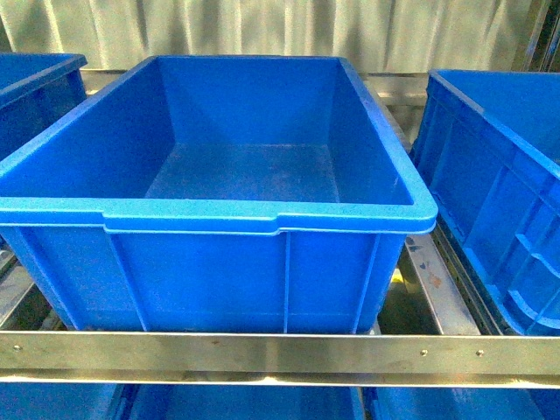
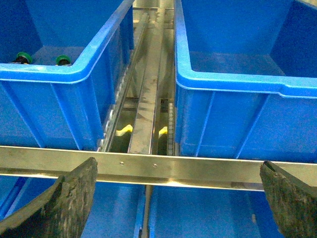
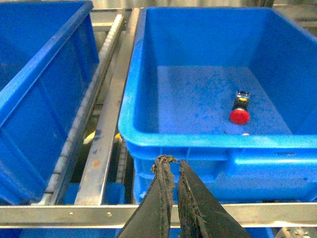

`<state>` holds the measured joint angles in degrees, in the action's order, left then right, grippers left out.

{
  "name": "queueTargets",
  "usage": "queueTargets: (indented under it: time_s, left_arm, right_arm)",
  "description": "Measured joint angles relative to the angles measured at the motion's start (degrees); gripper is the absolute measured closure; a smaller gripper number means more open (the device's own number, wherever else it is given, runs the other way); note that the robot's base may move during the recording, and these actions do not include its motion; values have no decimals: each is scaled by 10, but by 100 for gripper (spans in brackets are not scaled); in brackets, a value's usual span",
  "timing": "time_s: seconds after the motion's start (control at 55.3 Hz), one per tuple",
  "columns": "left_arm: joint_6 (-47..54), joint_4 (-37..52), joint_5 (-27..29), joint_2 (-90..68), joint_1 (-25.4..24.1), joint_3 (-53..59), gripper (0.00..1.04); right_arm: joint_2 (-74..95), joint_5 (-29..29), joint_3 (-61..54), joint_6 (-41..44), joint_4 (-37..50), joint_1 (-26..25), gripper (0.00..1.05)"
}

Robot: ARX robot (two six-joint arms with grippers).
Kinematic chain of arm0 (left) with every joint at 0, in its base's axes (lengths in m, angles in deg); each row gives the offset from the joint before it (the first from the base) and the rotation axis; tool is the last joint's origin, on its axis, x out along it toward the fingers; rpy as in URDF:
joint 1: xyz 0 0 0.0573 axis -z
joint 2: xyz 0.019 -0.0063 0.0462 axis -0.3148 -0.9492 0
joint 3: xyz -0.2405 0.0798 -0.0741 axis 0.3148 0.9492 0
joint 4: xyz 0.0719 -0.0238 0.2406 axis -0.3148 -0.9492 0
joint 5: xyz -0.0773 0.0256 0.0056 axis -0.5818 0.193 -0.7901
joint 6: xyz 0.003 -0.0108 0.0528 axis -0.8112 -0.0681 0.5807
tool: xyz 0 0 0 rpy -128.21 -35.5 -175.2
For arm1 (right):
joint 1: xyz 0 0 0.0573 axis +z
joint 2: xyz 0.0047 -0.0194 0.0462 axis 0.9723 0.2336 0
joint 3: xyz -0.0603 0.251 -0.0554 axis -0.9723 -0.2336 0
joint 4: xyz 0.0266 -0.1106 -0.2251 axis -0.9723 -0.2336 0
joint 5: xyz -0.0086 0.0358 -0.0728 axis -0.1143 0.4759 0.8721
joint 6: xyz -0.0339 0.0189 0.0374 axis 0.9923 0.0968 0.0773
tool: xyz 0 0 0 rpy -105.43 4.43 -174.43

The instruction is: Pick red and yellow buttons and place in box

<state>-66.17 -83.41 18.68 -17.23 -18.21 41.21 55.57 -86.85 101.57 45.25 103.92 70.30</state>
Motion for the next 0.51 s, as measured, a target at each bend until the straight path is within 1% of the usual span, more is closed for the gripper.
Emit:
queueTargets:
  time_s: [0.09, 0.145, 0.181, 0.271, 0.506]
  left_arm:
    - [0, 0, 0, 0, 0, 0, 8]
    - [0, 0, 0, 0, 0, 0, 8]
    - [0, 0, 0, 0, 0, 0, 8]
    - [0, 0, 0, 0, 0, 0, 8]
    - [0, 0, 0, 0, 0, 0, 8]
  right_arm:
    - [-23, 7, -20, 0, 0, 9, 101]
    - [-39, 45, -31, 0, -4, 31, 101]
    - [-47, 55, -37, 0, -6, 44, 101]
    - [-71, 55, -51, 0, -14, 59, 101]
    - [-124, 59, -79, 0, -42, 61, 101]
